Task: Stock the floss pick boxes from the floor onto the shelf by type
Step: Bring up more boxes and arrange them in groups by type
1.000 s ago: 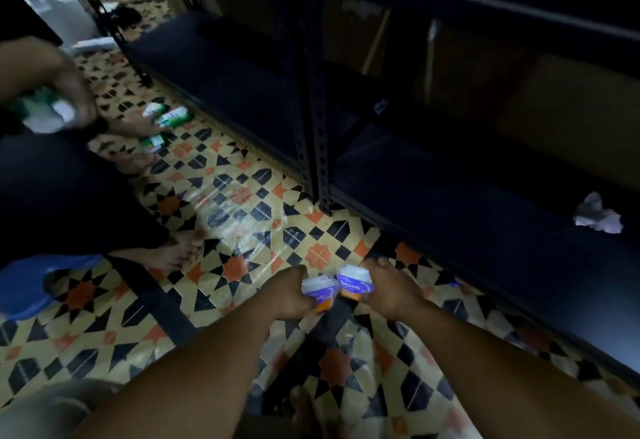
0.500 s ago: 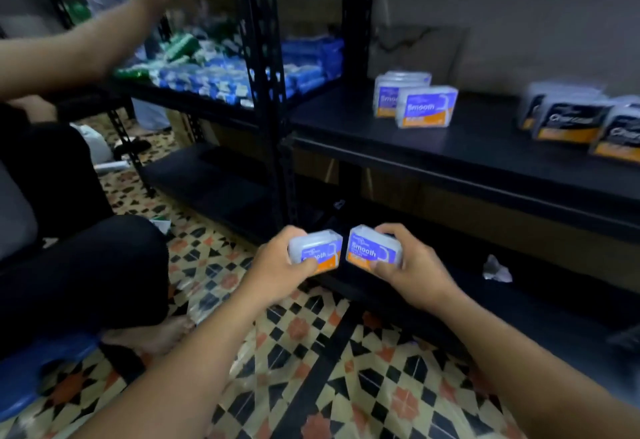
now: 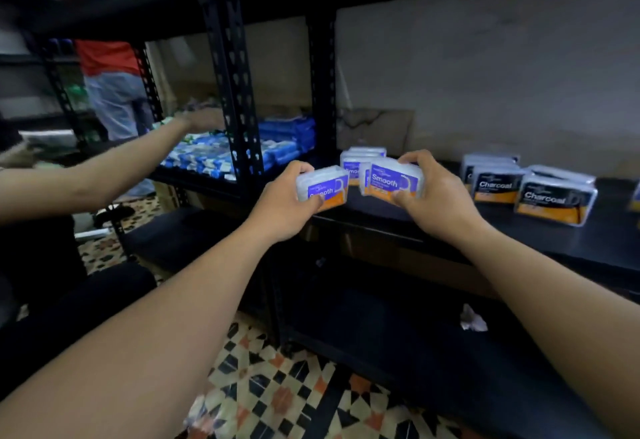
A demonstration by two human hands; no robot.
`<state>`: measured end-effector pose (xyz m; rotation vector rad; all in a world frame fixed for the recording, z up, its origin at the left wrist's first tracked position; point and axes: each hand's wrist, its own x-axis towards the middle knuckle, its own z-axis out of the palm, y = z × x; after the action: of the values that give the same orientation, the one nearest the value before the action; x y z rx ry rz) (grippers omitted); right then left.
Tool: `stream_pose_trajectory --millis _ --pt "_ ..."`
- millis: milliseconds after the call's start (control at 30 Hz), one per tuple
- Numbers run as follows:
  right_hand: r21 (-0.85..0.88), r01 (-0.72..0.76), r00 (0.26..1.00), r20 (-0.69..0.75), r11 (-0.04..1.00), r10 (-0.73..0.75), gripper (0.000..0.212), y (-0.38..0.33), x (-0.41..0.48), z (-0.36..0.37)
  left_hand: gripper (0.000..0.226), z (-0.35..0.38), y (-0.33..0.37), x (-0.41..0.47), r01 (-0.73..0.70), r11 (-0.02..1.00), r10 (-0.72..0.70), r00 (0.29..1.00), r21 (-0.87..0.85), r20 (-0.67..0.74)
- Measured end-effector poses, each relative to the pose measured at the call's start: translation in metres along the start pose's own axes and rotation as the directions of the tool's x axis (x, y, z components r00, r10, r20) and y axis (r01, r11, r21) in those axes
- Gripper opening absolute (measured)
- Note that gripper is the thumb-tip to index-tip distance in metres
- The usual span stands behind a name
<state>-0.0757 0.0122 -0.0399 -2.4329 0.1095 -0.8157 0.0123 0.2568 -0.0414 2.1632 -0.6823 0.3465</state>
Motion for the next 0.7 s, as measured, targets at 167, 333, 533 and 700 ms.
stream_pose_trajectory --millis 167,333,533,700 --pt "-0.132 -0.126 0.99 0.041 0.983 0.133 0.046 0.039 0.011 0.004 0.037 0.025 -0.017 0.032 0.025 0.997 -0.031 0.996 0.071 0.085" --pt "-0.13 -0.144 0.988 0.037 0.981 0.15 0.042 0.052 0.034 0.016 0.058 0.044 -0.033 0.064 -0.015 0.988 -0.002 0.994 0.151 0.113" --pt "-0.116 -0.148 0.984 0.081 0.982 0.158 0.045 0.063 0.064 0.033 0.06 0.052 -0.042 0.092 -0.045 0.991 0.029 0.992 0.128 0.125" --pt "-0.106 -0.158 0.98 0.107 0.982 0.169 0.047 0.07 0.083 0.04 0.074 0.059 -0.053 0.112 0.003 0.998 -0.013 0.987 0.065 0.157"
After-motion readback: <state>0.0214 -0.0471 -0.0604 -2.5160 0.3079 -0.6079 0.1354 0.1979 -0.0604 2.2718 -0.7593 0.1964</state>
